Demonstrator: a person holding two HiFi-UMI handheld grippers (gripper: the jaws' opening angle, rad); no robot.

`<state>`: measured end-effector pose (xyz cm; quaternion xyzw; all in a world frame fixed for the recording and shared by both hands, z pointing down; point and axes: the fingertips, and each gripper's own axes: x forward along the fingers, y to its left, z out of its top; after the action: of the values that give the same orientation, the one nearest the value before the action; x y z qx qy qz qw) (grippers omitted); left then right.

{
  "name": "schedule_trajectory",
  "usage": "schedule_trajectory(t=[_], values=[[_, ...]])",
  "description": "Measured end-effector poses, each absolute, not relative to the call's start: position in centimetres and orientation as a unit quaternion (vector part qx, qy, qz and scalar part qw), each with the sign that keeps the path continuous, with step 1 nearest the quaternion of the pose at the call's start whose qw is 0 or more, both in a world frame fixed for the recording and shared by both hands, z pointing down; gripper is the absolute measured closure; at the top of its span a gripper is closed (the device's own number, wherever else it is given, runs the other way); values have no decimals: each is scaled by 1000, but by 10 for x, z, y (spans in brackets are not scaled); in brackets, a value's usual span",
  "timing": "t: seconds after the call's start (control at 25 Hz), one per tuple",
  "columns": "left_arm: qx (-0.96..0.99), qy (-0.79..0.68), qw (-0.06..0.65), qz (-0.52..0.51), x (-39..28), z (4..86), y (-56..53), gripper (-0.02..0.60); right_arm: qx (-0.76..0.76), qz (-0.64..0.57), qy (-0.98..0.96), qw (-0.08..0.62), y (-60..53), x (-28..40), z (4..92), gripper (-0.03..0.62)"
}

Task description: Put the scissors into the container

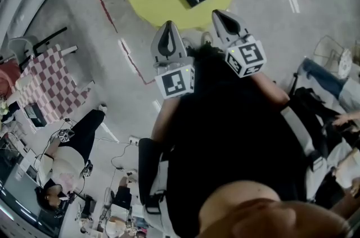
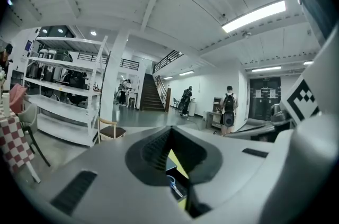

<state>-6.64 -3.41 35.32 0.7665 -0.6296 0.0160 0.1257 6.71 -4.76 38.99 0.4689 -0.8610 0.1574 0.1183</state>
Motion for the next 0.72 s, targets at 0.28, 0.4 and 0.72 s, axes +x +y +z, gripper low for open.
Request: schedule_trajectory(t=[0.28, 0.4, 0.72], values=[[767, -631, 117, 16, -58, 348, -34, 583, 465, 157, -865, 104, -44, 75, 381, 595], [769, -628, 121, 19, -51, 348, -29, 583, 463, 152, -867, 103, -40, 77, 378, 595], [771, -626, 117, 17, -53, 346, -19, 583, 461, 151, -869, 103, -28, 74, 377, 595]])
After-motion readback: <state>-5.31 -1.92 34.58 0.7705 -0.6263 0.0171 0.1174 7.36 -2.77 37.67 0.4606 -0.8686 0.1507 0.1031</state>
